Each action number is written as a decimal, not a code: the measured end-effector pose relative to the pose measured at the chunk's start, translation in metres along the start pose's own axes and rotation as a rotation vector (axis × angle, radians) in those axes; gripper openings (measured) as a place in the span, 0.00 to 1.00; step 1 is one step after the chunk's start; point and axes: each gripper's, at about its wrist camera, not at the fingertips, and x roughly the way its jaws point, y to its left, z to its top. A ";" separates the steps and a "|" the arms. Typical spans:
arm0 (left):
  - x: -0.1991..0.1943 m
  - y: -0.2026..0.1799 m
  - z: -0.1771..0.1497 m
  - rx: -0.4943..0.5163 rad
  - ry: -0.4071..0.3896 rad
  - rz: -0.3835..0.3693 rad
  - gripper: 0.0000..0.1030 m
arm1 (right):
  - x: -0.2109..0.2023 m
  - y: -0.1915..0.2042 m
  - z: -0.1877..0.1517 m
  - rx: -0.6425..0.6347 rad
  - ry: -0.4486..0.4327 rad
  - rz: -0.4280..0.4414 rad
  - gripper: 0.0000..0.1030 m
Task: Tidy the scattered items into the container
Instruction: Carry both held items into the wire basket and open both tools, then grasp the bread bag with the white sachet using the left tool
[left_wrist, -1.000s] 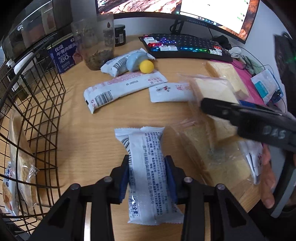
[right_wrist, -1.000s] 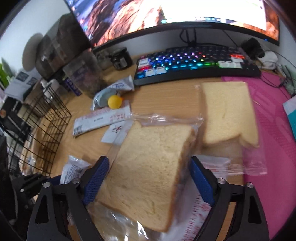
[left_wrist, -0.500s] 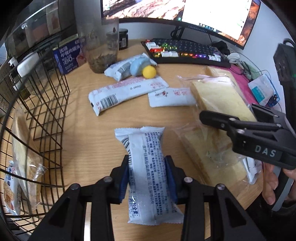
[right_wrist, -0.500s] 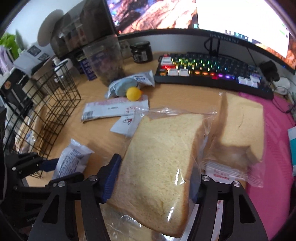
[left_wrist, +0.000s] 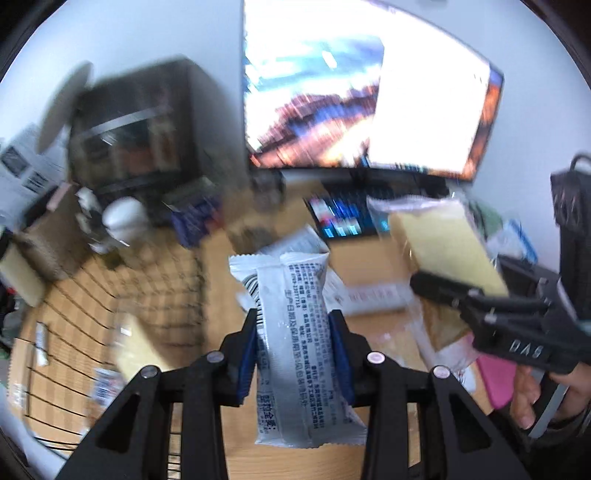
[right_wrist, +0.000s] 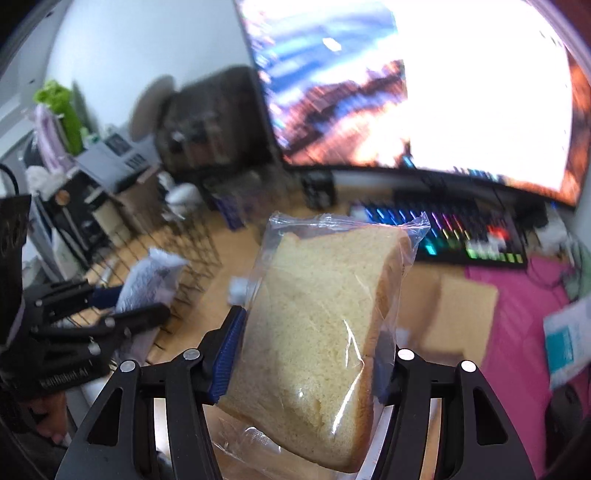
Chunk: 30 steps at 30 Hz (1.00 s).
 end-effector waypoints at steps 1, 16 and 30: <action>-0.010 0.012 0.003 -0.015 -0.024 0.026 0.40 | 0.000 0.009 0.006 -0.014 -0.010 0.016 0.58; -0.021 0.173 -0.039 -0.236 0.034 0.232 0.42 | 0.081 0.194 0.030 -0.210 0.056 0.286 0.58; -0.034 0.173 -0.049 -0.250 0.016 0.228 0.63 | 0.079 0.201 0.031 -0.233 0.010 0.268 0.74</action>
